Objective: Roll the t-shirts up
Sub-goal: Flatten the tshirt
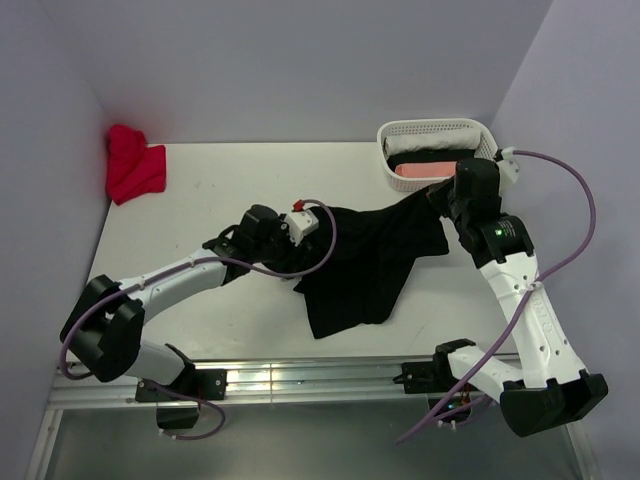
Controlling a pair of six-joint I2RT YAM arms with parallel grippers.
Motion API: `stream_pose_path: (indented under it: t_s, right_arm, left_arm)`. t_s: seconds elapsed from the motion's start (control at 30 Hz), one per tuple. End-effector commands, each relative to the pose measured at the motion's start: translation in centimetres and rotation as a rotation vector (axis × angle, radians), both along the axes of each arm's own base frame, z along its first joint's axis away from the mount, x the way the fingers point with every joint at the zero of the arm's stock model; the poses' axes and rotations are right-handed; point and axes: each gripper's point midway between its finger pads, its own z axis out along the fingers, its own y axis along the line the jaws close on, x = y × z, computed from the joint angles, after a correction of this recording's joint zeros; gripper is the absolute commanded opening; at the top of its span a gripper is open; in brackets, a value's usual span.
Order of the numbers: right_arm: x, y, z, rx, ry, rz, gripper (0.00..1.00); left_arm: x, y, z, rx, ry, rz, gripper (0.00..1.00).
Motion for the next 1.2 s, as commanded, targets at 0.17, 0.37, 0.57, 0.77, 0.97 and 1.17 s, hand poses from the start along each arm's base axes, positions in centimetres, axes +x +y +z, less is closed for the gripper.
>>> stream_pose_path:
  t_s: [0.17, 0.37, 0.57, 0.77, 0.97, 1.17]
  right_arm:
    - [0.4, -0.3, 3.5, -0.002, -0.081, 0.003, 0.0]
    - [0.5, -0.2, 3.9, -0.003, -0.079, 0.01, 0.0]
    - [0.7, 0.0, 4.6, 0.007, -0.091, 0.022, 0.0]
    - [1.0, 0.4, 5.1, -0.003, -0.091, 0.047, 0.0]
    - [1.4, 0.5, 6.9, -0.032, -0.102, 0.065, 0.0]
    - [2.5, 1.7, 10.1, -0.046, -0.136, 0.144, 0.0]
  left_arm:
    - [1.4, -2.9, -0.2, 0.0, -0.122, -0.03, 0.73]
    - [2.2, -4.0, -0.5, -0.011, -0.134, -0.039, 0.71]
    - [3.9, -4.4, 0.0, -0.003, -0.161, 0.018, 0.11]
    - [7.3, -2.5, 6.3, -0.063, -0.251, 0.154, 0.0]
    - [12.3, 3.5, 14.3, -0.108, -0.294, 0.353, 0.0]
    - [15.0, 9.9, 20.9, -0.126, -0.364, 0.515, 0.0]
